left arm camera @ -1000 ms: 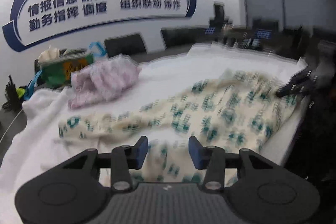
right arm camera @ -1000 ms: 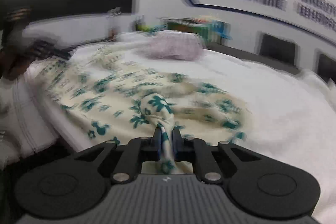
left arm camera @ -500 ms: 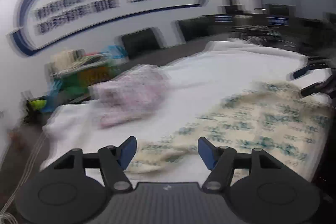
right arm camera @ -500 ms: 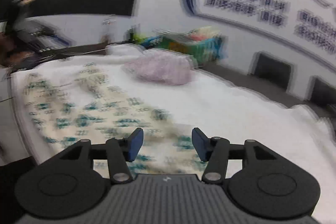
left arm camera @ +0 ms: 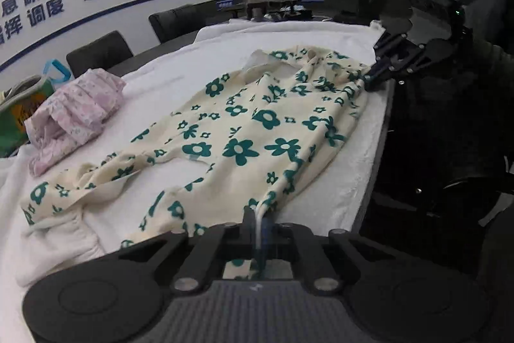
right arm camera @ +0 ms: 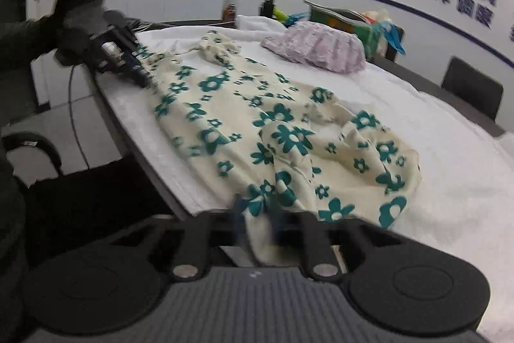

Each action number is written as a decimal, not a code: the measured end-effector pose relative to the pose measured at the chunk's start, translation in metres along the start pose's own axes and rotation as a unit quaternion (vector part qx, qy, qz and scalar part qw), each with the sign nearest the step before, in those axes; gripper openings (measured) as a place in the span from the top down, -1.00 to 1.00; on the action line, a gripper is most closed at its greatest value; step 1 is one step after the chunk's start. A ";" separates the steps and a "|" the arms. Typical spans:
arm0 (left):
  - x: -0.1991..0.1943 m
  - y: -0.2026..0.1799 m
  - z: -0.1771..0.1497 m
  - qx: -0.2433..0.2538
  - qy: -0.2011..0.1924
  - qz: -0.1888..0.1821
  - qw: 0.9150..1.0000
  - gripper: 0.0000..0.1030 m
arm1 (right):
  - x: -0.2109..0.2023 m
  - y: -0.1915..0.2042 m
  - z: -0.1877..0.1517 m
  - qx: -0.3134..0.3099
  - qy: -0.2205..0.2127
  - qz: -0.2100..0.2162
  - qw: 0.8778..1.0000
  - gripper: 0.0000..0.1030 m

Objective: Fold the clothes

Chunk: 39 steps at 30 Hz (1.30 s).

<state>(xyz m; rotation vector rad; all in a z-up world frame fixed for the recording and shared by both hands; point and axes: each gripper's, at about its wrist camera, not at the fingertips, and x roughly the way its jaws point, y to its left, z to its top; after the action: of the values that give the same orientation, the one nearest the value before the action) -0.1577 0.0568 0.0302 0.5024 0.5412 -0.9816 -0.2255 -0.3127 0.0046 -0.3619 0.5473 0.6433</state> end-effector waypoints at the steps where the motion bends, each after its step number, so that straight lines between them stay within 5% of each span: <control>1: -0.006 -0.002 -0.001 0.002 -0.003 -0.005 1.000 0.97 | -0.005 0.000 0.001 0.001 -0.004 0.000 1.000 0.94; 5: -0.005 -0.008 -0.013 -0.005 0.013 -0.007 1.000 0.87 | -0.005 0.000 0.001 0.011 0.020 0.012 1.000 0.92; 8: -0.022 0.010 -0.003 -0.050 -0.006 -0.055 0.997 0.68 | -0.011 0.002 0.005 -0.003 0.018 0.035 0.999 0.84; 11: -0.035 0.028 0.013 -0.080 -0.062 -0.028 0.994 0.05 | -0.030 -0.006 0.024 0.003 -0.041 0.037 0.998 0.84; 14: -0.006 0.025 0.015 -0.062 -0.024 -0.013 0.998 0.16 | -0.012 -0.007 0.039 -0.001 -0.044 0.033 0.998 0.84; 16: 0.012 0.018 0.006 -0.041 0.019 -0.018 0.999 0.18 | 0.013 0.005 0.034 -0.036 0.009 0.051 0.998 0.84; 18: 0.007 0.018 0.001 -0.025 0.017 -0.021 0.999 0.17 | 0.029 0.017 0.027 -0.074 0.040 0.063 0.995 0.82; 21: -0.010 0.035 0.011 -0.009 -0.001 -0.029 1.000 0.11 | 0.010 0.001 0.034 -0.042 0.012 0.062 0.997 0.81; 22: -0.014 0.050 0.021 -0.002 -0.013 -0.012 1.000 0.00 | 0.003 -0.007 0.039 -0.040 -0.013 0.050 0.998 0.75; 24: -0.013 0.084 0.042 0.008 -0.009 0.046 0.999 -0.45 | -0.001 -0.029 0.056 -0.035 -0.037 0.005 0.999 -0.02; 25: -0.006 0.104 0.054 0.011 0.011 0.088 0.996 -0.47 | 0.005 -0.042 0.066 -0.029 -0.038 -0.026 0.999 -0.12; 28: 0.029 0.159 0.077 0.000 0.071 0.172 0.983 -0.47 | 0.040 -0.088 0.094 -0.003 -0.028 -0.039 0.999 -0.11; 32: 0.071 0.216 0.076 -0.104 0.096 0.114 0.983 -0.44 | 0.106 -0.128 0.118 0.026 0.012 0.014 0.999 -0.01; 36: 0.087 0.217 0.056 -0.088 0.107 0.100 0.985 -0.37 | 0.160 -0.142 0.116 0.028 0.071 0.045 0.996 0.10; 37: 0.087 0.215 0.053 -0.087 0.108 0.091 0.986 -0.26 | 0.166 -0.143 0.112 0.022 0.084 0.045 0.995 0.13; 39: 0.086 0.211 0.045 -0.089 0.110 0.069 0.987 0.51 | 0.171 -0.143 0.104 0.019 0.094 0.049 0.994 0.43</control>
<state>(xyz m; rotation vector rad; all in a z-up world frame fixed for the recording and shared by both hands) 0.0742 0.0724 0.0417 0.4835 0.7760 -0.7415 0.0192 -0.2900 0.0097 -0.3630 0.7597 0.6960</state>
